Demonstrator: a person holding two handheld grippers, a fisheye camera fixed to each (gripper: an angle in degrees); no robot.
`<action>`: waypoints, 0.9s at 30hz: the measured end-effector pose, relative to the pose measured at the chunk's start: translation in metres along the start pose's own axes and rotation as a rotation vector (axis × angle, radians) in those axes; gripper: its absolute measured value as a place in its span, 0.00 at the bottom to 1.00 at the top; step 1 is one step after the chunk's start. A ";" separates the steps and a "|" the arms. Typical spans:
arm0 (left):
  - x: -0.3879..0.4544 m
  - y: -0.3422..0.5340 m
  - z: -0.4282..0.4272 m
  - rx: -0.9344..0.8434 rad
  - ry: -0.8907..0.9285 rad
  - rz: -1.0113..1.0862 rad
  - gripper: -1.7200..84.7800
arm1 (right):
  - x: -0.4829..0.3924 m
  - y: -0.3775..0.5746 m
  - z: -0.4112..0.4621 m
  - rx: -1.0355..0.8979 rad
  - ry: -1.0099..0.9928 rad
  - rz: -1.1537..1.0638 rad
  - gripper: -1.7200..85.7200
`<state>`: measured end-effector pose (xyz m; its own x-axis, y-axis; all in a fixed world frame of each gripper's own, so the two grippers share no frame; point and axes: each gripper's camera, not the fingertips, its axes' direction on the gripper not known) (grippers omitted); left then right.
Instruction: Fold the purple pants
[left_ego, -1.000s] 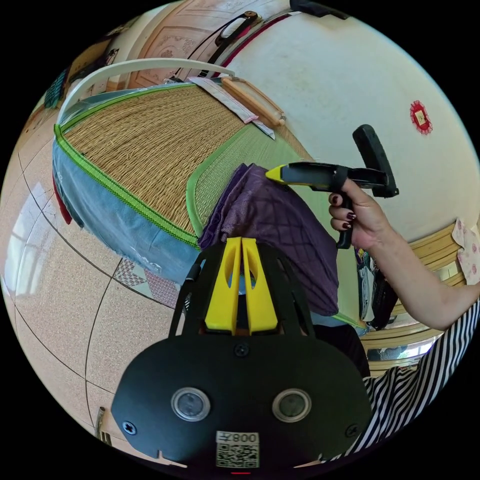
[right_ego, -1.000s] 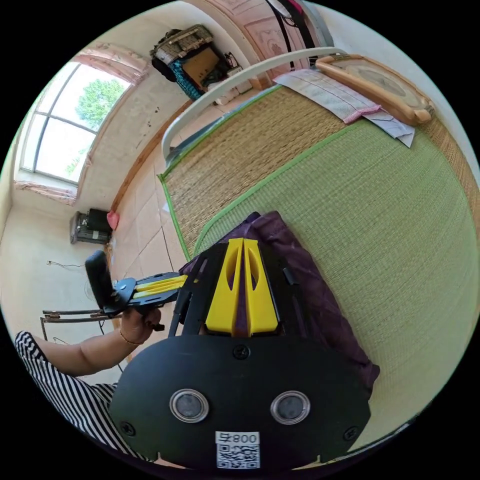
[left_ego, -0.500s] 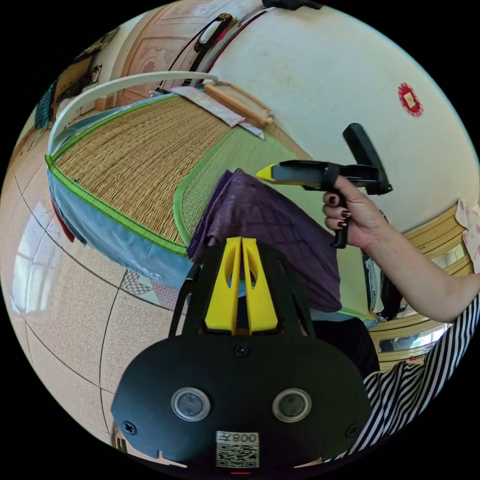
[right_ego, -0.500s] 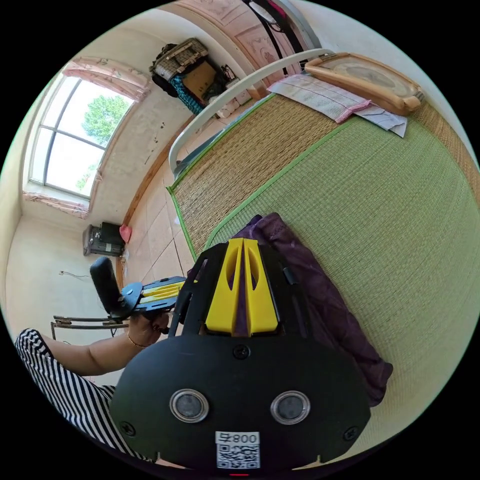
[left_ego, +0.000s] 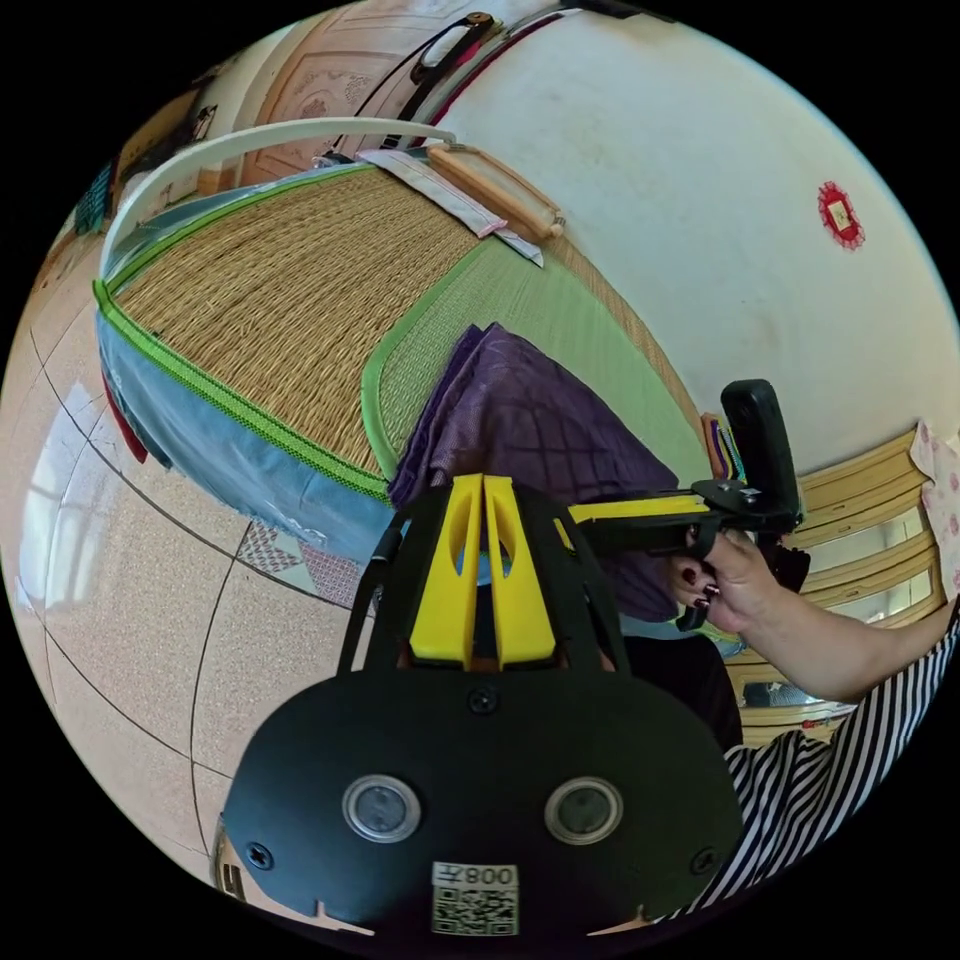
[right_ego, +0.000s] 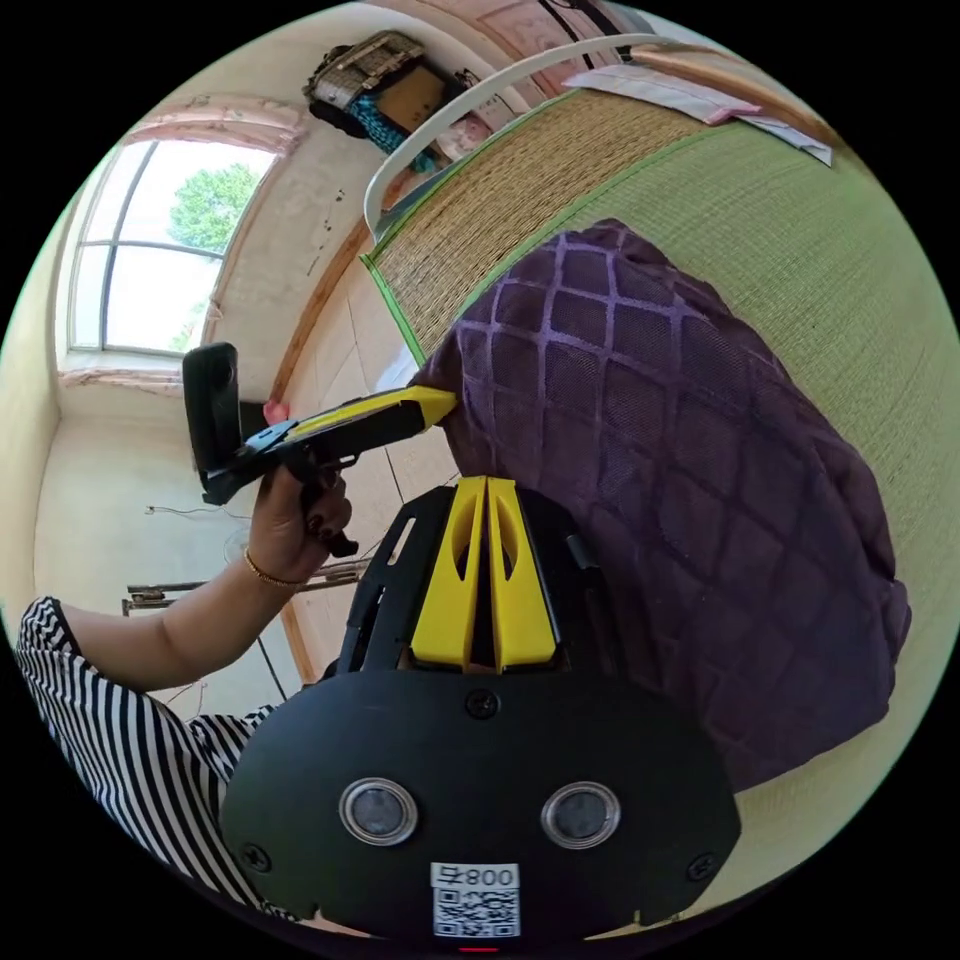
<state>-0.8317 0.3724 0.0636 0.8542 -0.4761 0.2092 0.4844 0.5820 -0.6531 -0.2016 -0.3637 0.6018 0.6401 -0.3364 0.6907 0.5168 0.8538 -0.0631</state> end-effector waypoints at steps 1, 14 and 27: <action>0.005 0.001 -0.005 0.021 0.005 -0.005 0.02 | -0.003 0.008 -0.010 0.010 0.010 -0.018 0.02; 0.089 0.001 0.000 -0.018 0.077 0.060 0.03 | 0.055 0.165 -0.143 0.261 0.084 0.250 0.02; 0.307 0.027 0.117 -0.486 0.167 0.641 0.09 | 0.126 0.213 -0.224 0.306 0.265 0.421 0.08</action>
<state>-0.5348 0.3190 0.1952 0.8793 -0.2621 -0.3977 -0.2569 0.4422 -0.8594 0.1162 -0.3129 0.5142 0.8955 0.0030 0.4451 0.0241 0.9982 -0.0553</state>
